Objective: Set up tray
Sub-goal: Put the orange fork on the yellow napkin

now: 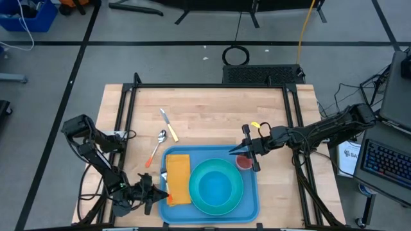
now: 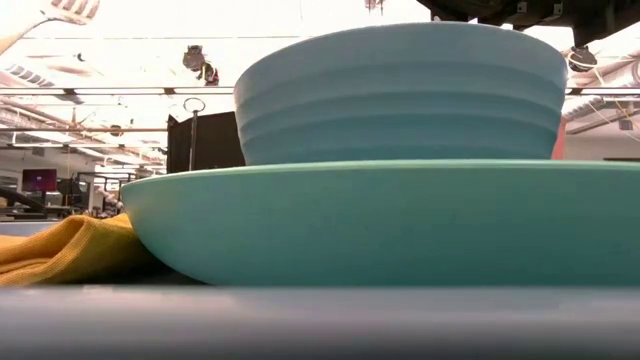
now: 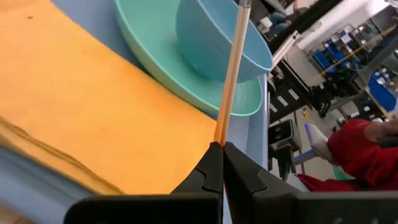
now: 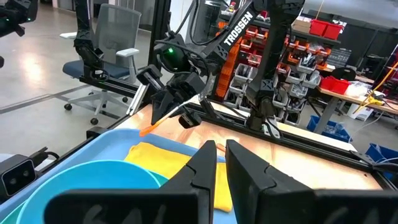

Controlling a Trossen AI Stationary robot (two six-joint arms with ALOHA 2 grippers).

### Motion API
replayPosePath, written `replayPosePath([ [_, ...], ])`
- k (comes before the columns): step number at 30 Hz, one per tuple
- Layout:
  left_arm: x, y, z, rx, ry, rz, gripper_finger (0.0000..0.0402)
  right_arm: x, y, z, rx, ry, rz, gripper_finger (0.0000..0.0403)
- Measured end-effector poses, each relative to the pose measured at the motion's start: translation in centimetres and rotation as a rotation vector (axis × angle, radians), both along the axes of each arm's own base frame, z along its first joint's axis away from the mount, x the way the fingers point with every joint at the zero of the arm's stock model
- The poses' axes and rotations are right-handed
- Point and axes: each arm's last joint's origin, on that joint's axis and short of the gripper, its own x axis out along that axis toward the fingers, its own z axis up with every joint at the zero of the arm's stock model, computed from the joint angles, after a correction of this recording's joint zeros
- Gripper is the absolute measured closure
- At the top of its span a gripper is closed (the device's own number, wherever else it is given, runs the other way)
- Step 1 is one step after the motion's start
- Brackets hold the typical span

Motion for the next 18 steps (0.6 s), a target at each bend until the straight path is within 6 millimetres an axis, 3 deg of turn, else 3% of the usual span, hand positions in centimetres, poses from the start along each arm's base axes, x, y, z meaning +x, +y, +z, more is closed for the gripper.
replayPosePath([
  [18, 0.03, 0.49, -0.56, -0.134, 0.059, 0.08, 0.0401, 0.01, 0.0, 0.03, 0.007, 0.001, 0.0, 0.0374],
])
